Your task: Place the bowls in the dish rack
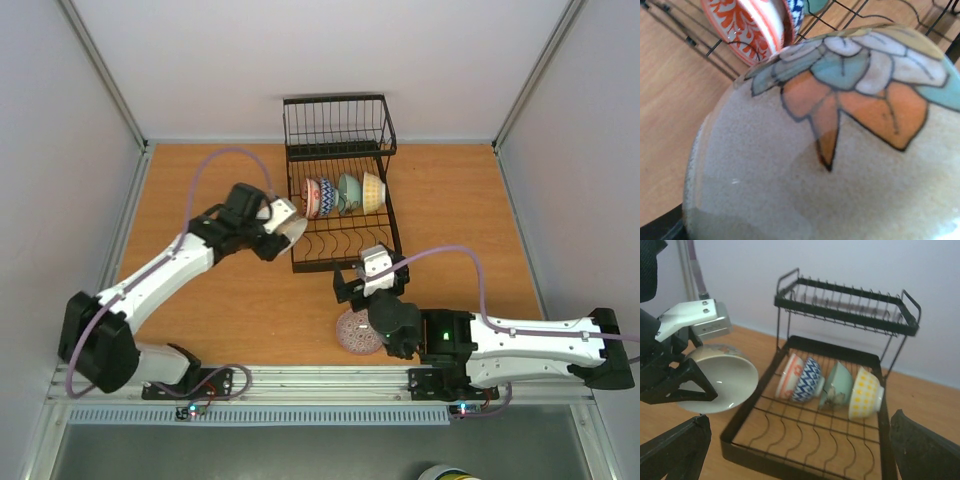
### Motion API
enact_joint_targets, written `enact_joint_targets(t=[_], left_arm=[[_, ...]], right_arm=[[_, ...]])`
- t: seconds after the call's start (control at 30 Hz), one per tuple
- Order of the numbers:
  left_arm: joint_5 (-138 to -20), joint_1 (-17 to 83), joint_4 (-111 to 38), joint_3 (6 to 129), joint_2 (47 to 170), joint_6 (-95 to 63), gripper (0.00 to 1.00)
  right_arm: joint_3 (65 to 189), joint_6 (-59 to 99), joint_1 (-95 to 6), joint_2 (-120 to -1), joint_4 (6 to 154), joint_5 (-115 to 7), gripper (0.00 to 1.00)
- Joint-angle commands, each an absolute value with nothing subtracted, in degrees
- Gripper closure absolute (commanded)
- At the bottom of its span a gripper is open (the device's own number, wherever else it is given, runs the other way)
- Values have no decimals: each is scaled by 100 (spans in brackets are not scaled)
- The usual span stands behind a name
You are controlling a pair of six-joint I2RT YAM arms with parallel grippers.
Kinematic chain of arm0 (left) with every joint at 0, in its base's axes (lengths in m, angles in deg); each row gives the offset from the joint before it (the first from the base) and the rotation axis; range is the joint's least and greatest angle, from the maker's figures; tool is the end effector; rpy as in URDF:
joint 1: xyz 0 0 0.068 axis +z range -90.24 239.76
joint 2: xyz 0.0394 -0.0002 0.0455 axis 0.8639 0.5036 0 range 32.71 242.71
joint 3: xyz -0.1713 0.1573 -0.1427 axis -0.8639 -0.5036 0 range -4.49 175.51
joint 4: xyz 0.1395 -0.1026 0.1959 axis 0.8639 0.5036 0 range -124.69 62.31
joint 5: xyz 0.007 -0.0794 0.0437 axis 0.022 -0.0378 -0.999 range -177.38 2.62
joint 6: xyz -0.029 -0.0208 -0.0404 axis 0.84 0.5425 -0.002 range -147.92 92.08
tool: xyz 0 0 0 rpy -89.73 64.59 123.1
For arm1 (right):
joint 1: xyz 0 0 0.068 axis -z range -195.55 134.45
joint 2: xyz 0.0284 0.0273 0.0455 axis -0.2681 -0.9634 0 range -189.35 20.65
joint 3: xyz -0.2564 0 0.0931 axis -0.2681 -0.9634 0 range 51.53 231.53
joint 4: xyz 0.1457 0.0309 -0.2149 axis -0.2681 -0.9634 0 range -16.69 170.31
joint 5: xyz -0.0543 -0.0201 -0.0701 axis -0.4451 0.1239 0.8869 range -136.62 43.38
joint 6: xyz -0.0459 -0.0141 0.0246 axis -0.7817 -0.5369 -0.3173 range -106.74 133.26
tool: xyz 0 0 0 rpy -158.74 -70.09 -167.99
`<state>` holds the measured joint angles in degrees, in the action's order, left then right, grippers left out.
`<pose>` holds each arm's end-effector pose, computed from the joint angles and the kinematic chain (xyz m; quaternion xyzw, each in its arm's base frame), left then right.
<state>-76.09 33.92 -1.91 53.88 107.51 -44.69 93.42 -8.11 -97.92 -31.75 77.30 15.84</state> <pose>0.2434 -0.1256 0.2741 0.3709 0.8566 -0.1193 0.3384 0.0576 0.1929 0.3158 -0.3301 0.6671 -0.0822 0.6628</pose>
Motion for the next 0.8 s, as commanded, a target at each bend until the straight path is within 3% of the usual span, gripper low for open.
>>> enact_joint_targets(t=[0.0,0.43,0.77], left_arm=[[-9496,2563,-818,6030,11236,-4557,100],[-10142,1669,-1026,6725,12003,-4952,100],[-11222,1304,-1434,6962,13092,-5488,100]], right_arm=[[9278,577,-9833,-3047,6317,2106,1],[9678,3216,-9859,-2954,3524,2448,1],[9869,4345,-9993,-2965,2366,2614,1]])
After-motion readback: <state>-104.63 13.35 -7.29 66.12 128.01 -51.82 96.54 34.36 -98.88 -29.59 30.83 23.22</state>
